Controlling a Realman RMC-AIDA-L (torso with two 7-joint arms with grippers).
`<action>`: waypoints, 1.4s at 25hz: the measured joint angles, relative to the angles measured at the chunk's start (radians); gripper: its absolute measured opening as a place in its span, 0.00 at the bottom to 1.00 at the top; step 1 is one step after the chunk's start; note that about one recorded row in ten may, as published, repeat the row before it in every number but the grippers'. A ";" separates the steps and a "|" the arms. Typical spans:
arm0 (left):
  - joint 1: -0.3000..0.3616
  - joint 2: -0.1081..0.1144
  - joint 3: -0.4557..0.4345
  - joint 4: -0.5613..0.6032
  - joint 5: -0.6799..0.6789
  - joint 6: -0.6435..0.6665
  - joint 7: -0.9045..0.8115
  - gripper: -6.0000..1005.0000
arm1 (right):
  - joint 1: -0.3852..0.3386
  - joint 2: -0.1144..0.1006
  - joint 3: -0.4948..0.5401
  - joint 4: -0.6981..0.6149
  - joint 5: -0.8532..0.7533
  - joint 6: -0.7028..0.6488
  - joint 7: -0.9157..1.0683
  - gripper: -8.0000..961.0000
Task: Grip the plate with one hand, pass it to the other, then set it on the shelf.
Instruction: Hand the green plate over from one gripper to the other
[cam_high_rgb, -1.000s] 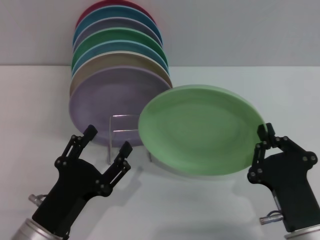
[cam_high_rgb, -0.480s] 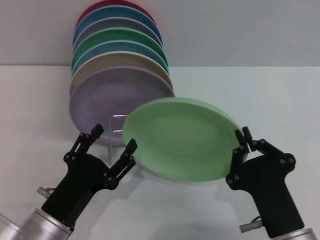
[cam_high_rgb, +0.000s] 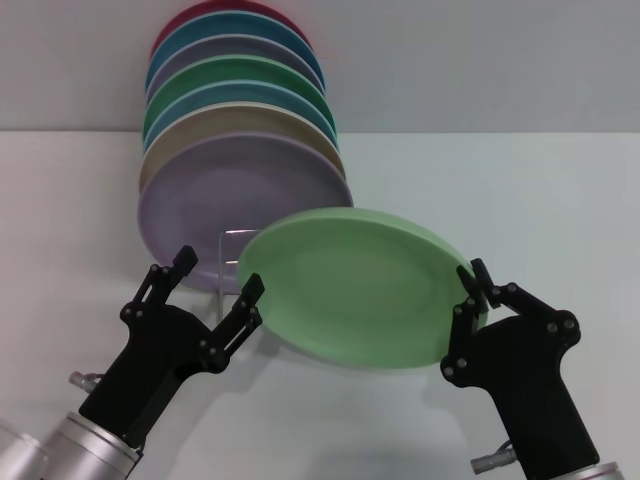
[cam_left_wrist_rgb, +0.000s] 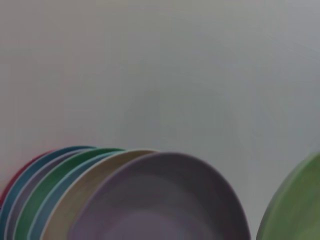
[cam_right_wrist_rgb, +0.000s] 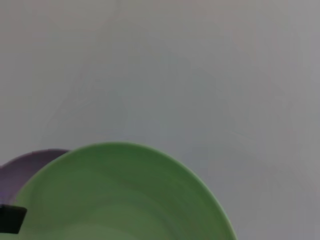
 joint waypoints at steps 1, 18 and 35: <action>0.000 0.000 0.000 0.000 0.000 0.000 0.000 0.75 | 0.000 0.000 0.000 0.000 0.000 0.000 0.000 0.03; -0.001 0.000 -0.001 0.000 0.000 -0.026 0.000 0.50 | 0.011 -0.001 0.000 -0.005 0.000 0.027 -0.002 0.03; -0.006 0.000 -0.001 -0.006 0.001 -0.045 0.035 0.27 | 0.023 -0.001 0.001 -0.001 0.000 0.044 -0.002 0.03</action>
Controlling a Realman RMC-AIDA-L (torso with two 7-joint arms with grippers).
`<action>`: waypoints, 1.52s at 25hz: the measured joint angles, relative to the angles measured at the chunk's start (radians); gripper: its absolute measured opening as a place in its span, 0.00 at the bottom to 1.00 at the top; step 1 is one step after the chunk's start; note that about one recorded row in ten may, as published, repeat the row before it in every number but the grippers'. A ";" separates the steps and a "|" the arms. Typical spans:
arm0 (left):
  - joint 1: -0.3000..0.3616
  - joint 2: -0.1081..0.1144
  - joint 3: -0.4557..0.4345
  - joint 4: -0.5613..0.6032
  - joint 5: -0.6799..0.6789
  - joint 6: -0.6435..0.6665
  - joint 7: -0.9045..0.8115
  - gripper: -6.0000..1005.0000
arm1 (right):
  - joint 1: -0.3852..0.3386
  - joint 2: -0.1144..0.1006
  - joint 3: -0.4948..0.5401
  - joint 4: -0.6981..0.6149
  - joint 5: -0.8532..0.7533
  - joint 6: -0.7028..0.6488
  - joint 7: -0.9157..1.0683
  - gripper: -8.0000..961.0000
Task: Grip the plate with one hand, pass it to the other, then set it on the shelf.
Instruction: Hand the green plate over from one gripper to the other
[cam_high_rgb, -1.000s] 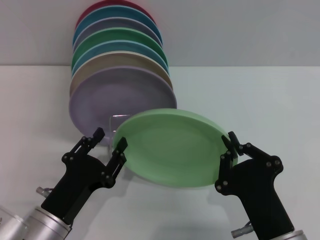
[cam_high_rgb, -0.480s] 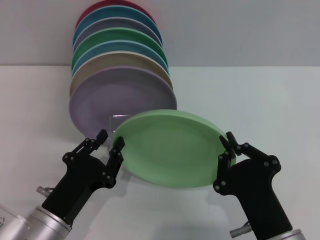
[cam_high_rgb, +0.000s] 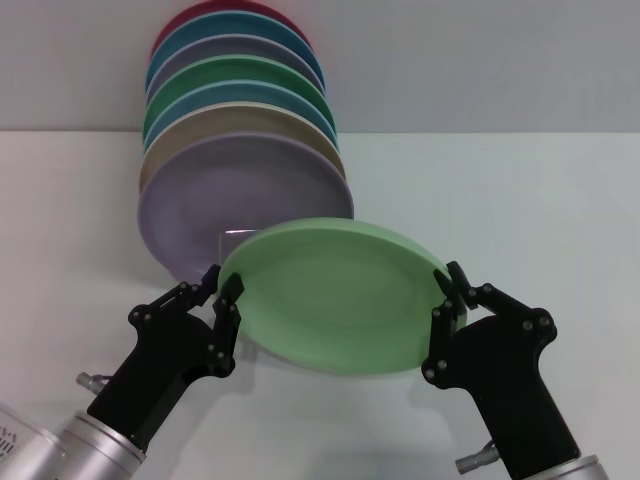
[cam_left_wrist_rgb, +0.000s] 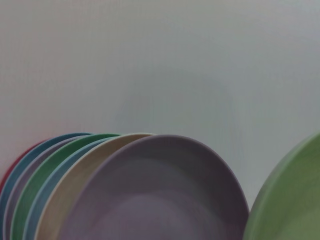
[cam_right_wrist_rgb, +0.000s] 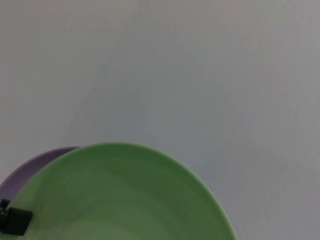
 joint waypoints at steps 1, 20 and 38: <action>0.000 0.000 0.000 0.000 0.000 0.000 0.000 0.26 | 0.000 0.000 0.000 0.000 0.000 0.000 0.000 0.03; -0.001 0.000 0.000 0.000 -0.001 -0.013 0.000 0.07 | 0.006 -0.002 0.002 0.004 -0.001 0.018 -0.002 0.03; 0.041 0.004 -0.035 -0.045 0.000 0.023 0.084 0.04 | 0.013 -0.005 0.000 -0.008 -0.010 0.012 0.002 0.11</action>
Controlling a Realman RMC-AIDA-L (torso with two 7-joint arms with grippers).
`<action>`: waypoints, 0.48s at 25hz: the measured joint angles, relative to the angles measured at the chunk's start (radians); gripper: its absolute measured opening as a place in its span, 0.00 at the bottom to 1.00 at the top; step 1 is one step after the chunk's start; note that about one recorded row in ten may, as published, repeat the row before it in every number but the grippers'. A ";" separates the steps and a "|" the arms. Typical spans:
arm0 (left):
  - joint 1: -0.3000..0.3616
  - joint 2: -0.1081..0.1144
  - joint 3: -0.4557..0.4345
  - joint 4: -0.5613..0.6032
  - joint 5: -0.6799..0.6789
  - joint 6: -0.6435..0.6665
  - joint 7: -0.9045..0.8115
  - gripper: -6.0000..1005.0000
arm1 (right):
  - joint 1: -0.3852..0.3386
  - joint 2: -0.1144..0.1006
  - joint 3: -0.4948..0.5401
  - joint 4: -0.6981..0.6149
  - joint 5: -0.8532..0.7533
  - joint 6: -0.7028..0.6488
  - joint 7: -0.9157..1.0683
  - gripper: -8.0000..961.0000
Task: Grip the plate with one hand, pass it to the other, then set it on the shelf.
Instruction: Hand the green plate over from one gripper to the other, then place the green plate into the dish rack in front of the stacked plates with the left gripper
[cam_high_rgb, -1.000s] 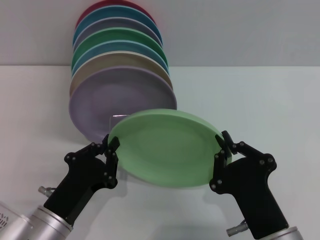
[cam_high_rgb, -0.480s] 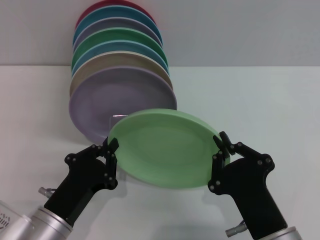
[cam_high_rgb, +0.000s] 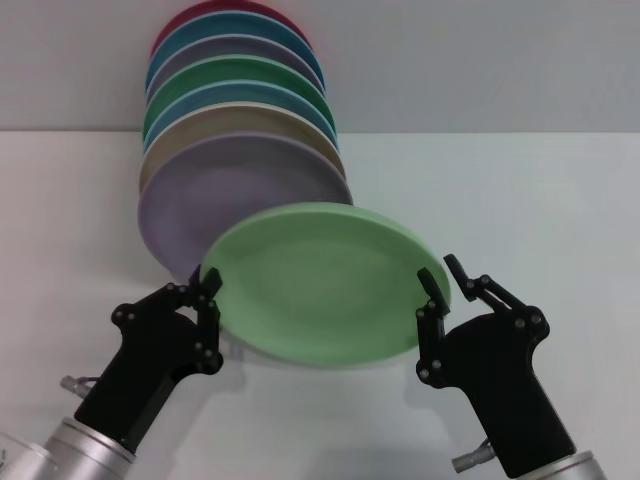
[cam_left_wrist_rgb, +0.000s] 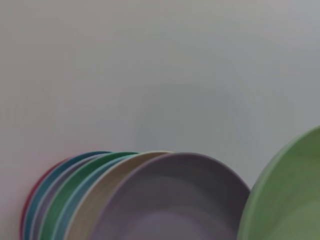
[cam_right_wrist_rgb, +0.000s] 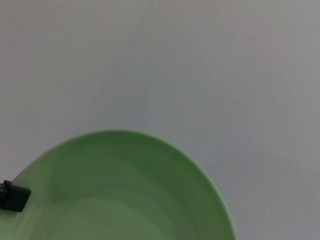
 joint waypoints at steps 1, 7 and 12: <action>0.002 0.000 -0.005 0.000 0.000 0.002 0.000 0.04 | 0.001 -0.001 0.001 0.000 0.000 0.000 0.002 0.12; 0.022 0.001 -0.032 0.001 0.000 0.023 0.004 0.04 | 0.001 -0.003 0.002 0.008 -0.001 -0.019 0.003 0.37; 0.067 0.008 -0.072 0.025 0.000 0.168 -0.040 0.04 | 0.004 -0.004 -0.017 0.003 -0.002 -0.044 0.030 0.41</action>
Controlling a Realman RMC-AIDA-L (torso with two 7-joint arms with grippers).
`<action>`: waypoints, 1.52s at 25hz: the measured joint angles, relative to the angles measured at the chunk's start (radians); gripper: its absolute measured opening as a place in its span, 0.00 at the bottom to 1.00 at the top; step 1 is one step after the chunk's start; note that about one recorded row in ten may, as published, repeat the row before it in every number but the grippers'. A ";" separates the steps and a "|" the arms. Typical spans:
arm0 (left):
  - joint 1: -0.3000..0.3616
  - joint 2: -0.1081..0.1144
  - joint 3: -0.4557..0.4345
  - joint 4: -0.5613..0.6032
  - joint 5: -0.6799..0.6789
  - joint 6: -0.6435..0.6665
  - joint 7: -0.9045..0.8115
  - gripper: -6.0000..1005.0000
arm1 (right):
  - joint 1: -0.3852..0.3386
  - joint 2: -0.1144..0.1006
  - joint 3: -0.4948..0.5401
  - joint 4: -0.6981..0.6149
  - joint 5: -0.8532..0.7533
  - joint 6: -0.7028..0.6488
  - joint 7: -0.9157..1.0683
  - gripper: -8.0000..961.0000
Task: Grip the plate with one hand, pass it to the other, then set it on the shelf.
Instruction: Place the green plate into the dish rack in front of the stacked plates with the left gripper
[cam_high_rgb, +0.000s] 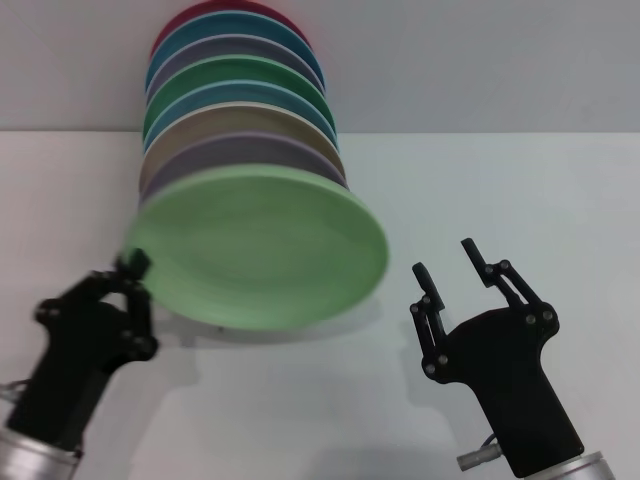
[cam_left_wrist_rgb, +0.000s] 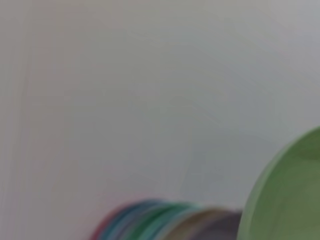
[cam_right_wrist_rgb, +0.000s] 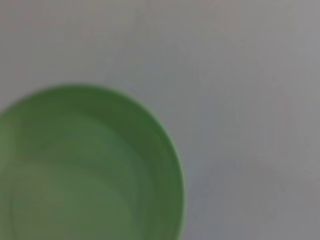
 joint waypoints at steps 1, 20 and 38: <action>0.000 0.000 0.000 0.000 0.000 0.000 0.000 0.04 | 0.000 0.000 0.000 0.000 0.000 0.000 0.000 0.41; -0.084 -0.009 -0.118 0.061 -0.001 0.048 0.091 0.04 | 0.009 0.003 0.004 -0.054 0.011 0.018 0.032 0.45; -0.096 -0.011 -0.116 0.071 0.003 -0.099 0.140 0.06 | 0.011 0.003 0.028 -0.060 0.025 0.014 0.032 0.45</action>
